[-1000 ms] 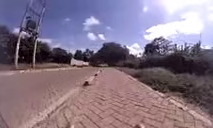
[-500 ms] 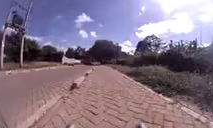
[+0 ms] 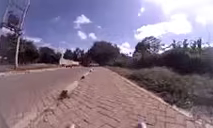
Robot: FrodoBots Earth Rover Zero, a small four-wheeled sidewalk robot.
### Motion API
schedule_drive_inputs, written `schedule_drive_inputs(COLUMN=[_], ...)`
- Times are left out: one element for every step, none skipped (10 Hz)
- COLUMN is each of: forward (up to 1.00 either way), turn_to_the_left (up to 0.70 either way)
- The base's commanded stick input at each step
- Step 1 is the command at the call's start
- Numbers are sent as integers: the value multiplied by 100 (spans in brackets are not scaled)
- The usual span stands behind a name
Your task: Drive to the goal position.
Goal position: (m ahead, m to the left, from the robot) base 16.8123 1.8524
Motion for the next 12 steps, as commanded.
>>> schedule_drive_inputs(forward=[100, 100, 100, 100, 100, 100, 100, 100, 100, 100, 100, 100], turn_to_the_left=[28, 6, 0, 0, 0, 0, 0, 0, 0, 0, 0, 0])
